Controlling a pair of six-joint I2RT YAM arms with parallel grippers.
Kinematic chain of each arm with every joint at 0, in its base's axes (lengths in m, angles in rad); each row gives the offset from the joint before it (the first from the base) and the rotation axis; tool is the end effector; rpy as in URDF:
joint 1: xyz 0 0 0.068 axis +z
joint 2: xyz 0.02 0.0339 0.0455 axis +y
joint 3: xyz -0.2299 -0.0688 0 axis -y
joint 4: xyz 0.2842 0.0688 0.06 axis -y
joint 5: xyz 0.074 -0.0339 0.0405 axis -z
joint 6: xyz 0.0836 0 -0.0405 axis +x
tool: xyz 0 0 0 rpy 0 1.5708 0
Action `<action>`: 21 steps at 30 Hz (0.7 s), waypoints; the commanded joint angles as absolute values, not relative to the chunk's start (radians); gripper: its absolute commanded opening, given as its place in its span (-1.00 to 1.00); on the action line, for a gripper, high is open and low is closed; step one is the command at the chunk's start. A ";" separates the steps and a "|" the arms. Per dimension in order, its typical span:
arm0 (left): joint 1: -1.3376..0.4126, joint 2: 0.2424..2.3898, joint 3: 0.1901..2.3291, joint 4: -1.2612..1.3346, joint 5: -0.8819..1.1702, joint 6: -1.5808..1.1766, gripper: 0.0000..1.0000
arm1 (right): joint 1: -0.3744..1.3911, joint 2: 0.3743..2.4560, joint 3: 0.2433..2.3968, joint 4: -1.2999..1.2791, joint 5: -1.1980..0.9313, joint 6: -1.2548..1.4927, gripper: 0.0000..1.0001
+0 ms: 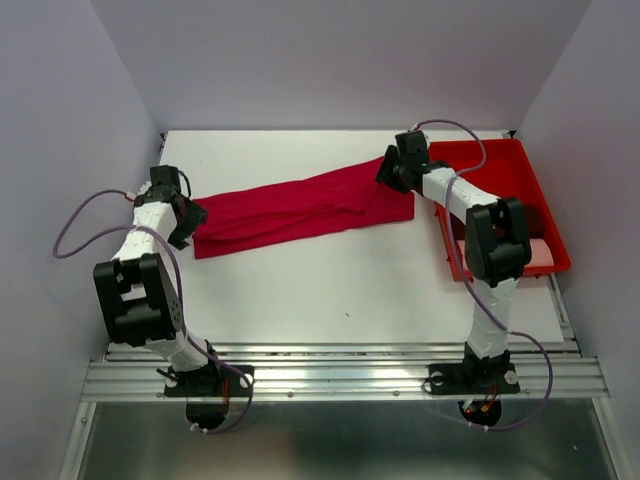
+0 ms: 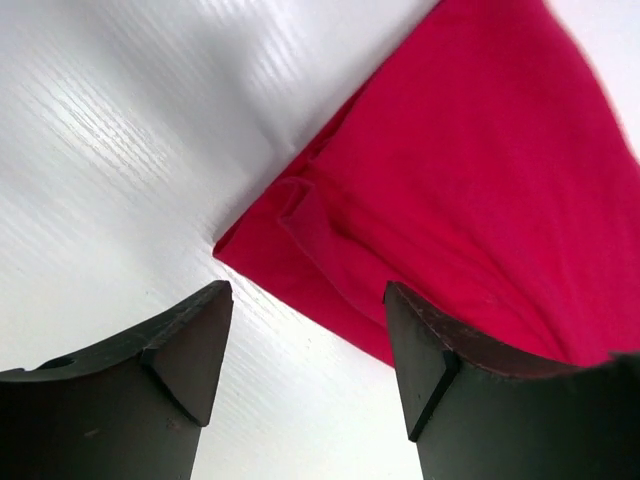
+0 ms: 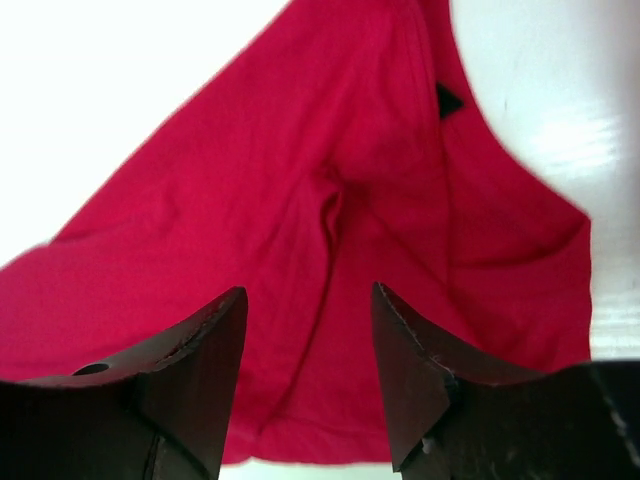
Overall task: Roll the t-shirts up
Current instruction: Fold the T-shirt at the center of the board.
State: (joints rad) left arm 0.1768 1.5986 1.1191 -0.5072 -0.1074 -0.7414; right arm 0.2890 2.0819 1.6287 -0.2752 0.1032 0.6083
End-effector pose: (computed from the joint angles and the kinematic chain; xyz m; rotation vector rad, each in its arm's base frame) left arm 0.3852 0.0779 0.1344 -1.1672 2.2682 -0.0819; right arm 0.5119 0.1432 0.1389 0.4215 2.2802 0.3426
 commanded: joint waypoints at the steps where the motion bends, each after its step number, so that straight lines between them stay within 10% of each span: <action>1: 0.140 1.467 1.187 -0.543 -0.138 -0.696 0.48 | 0.285 1.962 1.499 -0.227 0.000 0.626 0.18; 21: -0.028 1.382 1.152 -0.522 -0.078 -0.632 0.49 | 0.345 2.058 1.491 -0.160 -0.267 0.635 0.22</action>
